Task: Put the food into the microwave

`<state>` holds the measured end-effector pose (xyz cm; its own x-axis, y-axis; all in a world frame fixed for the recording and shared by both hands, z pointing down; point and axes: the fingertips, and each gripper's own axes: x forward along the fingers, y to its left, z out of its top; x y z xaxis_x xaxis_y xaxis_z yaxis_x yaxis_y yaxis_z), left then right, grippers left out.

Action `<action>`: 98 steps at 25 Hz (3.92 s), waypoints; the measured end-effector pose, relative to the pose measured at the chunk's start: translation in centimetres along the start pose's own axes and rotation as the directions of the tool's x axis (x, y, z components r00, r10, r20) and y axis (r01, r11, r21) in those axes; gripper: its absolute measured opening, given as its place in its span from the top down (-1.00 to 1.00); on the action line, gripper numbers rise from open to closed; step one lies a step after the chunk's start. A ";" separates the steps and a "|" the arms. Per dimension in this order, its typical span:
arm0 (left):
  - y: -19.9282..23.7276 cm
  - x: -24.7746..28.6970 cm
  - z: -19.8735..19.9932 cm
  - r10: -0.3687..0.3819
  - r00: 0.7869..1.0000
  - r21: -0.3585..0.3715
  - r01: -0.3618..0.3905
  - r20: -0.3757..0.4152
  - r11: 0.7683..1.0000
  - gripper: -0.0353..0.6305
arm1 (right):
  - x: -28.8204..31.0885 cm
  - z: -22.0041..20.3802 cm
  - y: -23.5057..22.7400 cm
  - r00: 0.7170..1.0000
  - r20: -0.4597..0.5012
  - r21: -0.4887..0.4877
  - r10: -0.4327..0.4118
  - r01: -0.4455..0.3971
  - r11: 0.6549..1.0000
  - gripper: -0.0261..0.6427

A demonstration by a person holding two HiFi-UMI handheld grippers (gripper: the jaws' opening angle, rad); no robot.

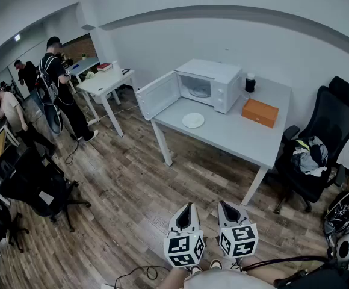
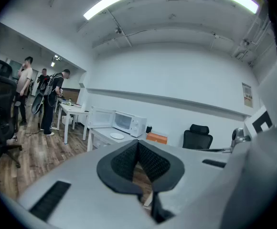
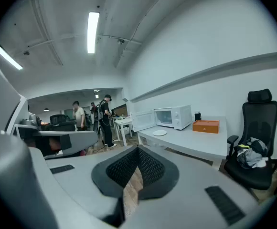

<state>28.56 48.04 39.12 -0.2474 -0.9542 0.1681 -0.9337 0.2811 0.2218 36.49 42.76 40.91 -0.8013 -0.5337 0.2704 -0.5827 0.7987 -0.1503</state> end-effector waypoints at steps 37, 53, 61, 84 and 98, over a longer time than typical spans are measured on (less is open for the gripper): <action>8.0 0.4 0.0 -0.003 0.999 -0.042 0.001 -0.042 0.999 0.89 | 4.1 -2.1 3.6 0.996 -0.070 0.051 -0.047 0.051 0.997 0.87; 10.0 7.4 0.8 -0.005 0.999 0.005 0.006 -0.049 1.000 0.89 | 11.2 -0.7 0.7 0.997 -0.063 0.050 -0.051 0.055 0.997 0.87; 11.1 12.2 1.6 0.004 0.998 0.006 -0.004 -0.066 1.000 0.89 | 15.5 1.4 -1.4 0.997 -0.067 0.044 -0.047 0.050 0.998 0.87; 13.8 25.2 4.3 0.058 0.995 -0.002 -0.059 -0.080 0.998 0.89 | 27.4 5.7 -7.4 0.997 -0.080 0.053 -0.004 0.009 0.999 0.87; 14.8 33.1 5.3 0.077 0.993 0.006 -0.077 -0.091 0.997 0.89 | 34.0 7.3 -11.8 0.995 -0.099 0.074 0.018 -0.010 0.997 0.87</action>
<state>5.16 20.07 42.83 -0.2939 -0.9165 0.2716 -0.9134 0.3530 0.2029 15.12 13.16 44.97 -0.7941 -0.4893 0.3606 -0.5828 0.7813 -0.2234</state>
